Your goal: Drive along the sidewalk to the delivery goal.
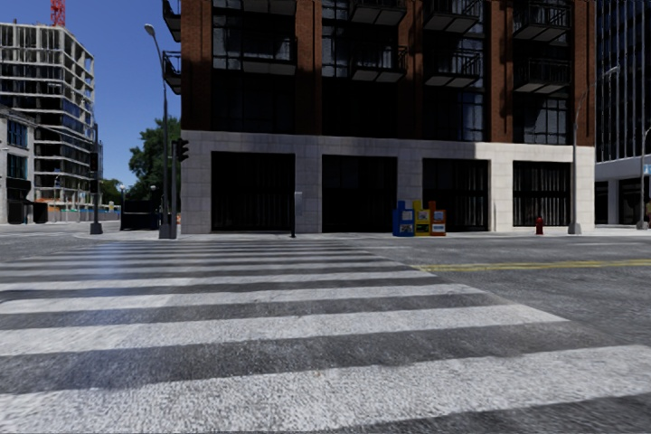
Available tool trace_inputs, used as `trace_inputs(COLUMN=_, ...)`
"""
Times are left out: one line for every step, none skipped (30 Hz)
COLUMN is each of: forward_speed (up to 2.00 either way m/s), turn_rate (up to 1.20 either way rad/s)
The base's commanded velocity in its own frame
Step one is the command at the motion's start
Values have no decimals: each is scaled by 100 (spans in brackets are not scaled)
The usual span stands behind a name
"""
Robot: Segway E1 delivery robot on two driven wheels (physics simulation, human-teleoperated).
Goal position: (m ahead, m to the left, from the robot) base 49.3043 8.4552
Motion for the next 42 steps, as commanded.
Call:
trace_inputs(forward_speed=150, turn_rate=21)
trace_inputs(forward_speed=150, turn_rate=25)
trace_inputs(forward_speed=150, turn_rate=32)
trace_inputs(forward_speed=150, turn_rate=35)
trace_inputs(forward_speed=150, turn_rate=58)
trace_inputs(forward_speed=150, turn_rate=69)
trace_inputs(forward_speed=150, turn_rate=69)
trace_inputs(forward_speed=150, turn_rate=72)
trace_inputs(forward_speed=150, turn_rate=73)
trace_inputs(forward_speed=150, turn_rate=73)
trace_inputs(forward_speed=150, turn_rate=73)
trace_inputs(forward_speed=150, turn_rate=73)
trace_inputs(forward_speed=150, turn_rate=73)
trace_inputs(forward_speed=150, turn_rate=73)
trace_inputs(forward_speed=150, turn_rate=60)
trace_inputs(forward_speed=150, turn_rate=14)
trace_inputs(forward_speed=150, turn_rate=14)
trace_inputs(forward_speed=150, turn_rate=0)
trace_inputs(forward_speed=150, turn_rate=0)
trace_inputs(forward_speed=150, turn_rate=0)
trace_inputs(forward_speed=150, turn_rate=0)
trace_inputs(forward_speed=150, turn_rate=0)
trace_inputs(forward_speed=150, turn_rate=0)
trace_inputs(forward_speed=150, turn_rate=0)
trace_inputs(forward_speed=150, turn_rate=0)
trace_inputs(forward_speed=150, turn_rate=0)
trace_inputs(forward_speed=150, turn_rate=0)
trace_inputs(forward_speed=150, turn_rate=0)
trace_inputs(forward_speed=150, turn_rate=0)
trace_inputs(forward_speed=150, turn_rate=0)
trace_inputs(forward_speed=150, turn_rate=0)
trace_inputs(forward_speed=150, turn_rate=0)
trace_inputs(forward_speed=150, turn_rate=0)
trace_inputs(forward_speed=153, turn_rate=0)
trace_inputs(forward_speed=153, turn_rate=0)
trace_inputs(forward_speed=165, turn_rate=0)
trace_inputs(forward_speed=179, turn_rate=0)
trace_inputs(forward_speed=200, turn_rate=0)
trace_inputs(forward_speed=200, turn_rate=0)
trace_inputs(forward_speed=200, turn_rate=0)
trace_inputs(forward_speed=200, turn_rate=0)
trace_inputs(forward_speed=200, turn_rate=0)
